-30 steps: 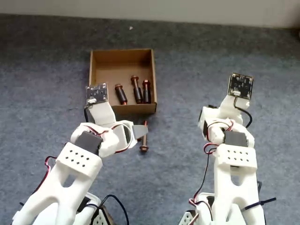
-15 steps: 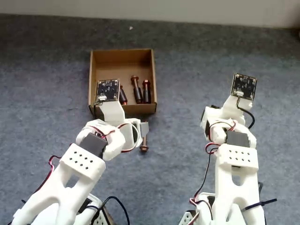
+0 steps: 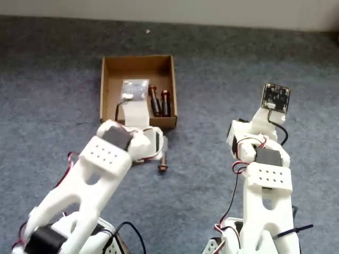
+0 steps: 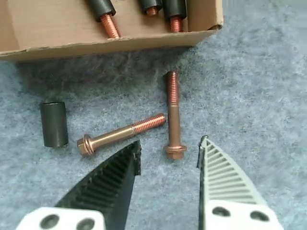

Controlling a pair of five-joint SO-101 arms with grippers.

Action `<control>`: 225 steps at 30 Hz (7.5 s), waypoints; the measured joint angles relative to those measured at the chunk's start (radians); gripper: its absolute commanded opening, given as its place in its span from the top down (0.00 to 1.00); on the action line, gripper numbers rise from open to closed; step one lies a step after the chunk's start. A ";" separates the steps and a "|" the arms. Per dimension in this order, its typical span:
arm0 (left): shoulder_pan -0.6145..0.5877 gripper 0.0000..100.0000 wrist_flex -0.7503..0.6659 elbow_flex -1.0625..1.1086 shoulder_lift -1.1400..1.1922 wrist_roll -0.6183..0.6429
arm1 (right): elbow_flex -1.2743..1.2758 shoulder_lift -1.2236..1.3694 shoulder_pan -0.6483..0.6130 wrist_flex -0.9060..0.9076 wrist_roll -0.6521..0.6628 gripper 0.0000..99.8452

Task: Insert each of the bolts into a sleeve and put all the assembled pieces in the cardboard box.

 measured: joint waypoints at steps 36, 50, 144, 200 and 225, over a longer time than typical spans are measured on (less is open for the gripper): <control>-0.063 0.80 0.503 -0.727 0.802 -0.852 | 0.000 0.000 0.000 0.000 0.000 0.99; -0.061 0.80 0.290 -0.471 0.786 -1.085 | 0.000 0.000 0.000 0.000 0.000 0.99; -0.301 0.97 0.285 -0.427 0.589 1.077 | 0.000 0.000 0.000 0.000 0.000 0.99; -0.212 0.65 0.638 -0.473 0.265 0.350 | 0.000 0.000 0.003 0.000 0.000 0.99; -0.224 0.77 0.304 -0.302 0.130 -1.221 | 0.000 0.000 0.003 -0.020 0.000 0.99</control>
